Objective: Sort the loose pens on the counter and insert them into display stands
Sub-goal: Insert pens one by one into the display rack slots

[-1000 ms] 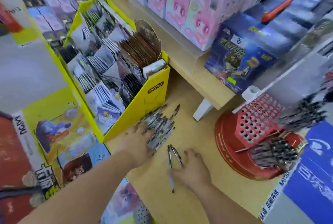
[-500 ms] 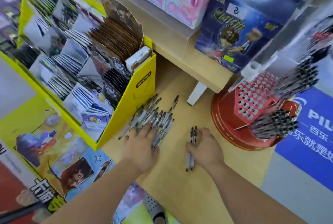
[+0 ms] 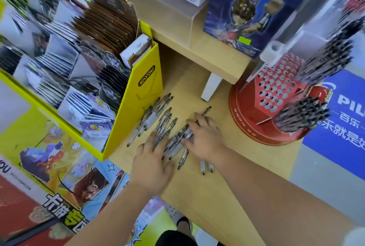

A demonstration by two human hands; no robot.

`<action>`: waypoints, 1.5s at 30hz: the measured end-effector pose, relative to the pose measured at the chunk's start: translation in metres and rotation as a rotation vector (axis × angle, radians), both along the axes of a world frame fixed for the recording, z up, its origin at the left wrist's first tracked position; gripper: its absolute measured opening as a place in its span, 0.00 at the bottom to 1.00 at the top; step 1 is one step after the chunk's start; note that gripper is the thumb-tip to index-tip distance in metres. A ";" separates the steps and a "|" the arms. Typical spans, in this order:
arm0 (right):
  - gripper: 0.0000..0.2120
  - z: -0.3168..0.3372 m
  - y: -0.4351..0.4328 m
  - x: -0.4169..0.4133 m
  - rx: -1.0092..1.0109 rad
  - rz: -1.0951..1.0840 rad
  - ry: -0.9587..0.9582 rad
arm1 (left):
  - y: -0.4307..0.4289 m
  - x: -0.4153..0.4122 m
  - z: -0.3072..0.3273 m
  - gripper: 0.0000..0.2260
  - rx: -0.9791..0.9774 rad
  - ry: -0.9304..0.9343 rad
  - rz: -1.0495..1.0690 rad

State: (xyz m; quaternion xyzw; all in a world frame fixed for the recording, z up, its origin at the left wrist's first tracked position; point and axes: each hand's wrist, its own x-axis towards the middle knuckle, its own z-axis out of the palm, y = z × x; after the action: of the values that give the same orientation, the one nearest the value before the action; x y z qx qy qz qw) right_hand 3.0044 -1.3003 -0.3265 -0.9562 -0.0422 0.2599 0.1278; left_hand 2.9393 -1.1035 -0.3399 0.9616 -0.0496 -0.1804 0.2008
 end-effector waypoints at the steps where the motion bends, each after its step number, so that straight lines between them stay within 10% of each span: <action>1: 0.33 -0.002 -0.004 -0.006 0.018 -0.005 -0.012 | 0.000 0.000 -0.001 0.31 -0.001 0.004 0.023; 12: 0.28 -0.003 -0.052 -0.050 0.109 0.106 -0.019 | -0.025 -0.002 0.004 0.35 -0.072 0.077 0.053; 19: 0.46 0.007 -0.088 -0.071 0.264 -0.055 0.008 | -0.036 -0.010 0.000 0.31 -0.037 0.109 0.044; 45: 0.14 0.010 -0.129 -0.113 0.441 -0.413 -0.483 | -0.086 -0.005 0.014 0.22 -0.179 0.217 0.245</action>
State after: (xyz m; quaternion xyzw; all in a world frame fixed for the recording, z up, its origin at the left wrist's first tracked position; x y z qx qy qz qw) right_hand 2.8916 -1.4293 -0.3162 -0.9278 0.0675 -0.0191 0.3665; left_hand 2.9343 -1.1896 -0.3262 0.9137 0.0741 -0.2519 0.3101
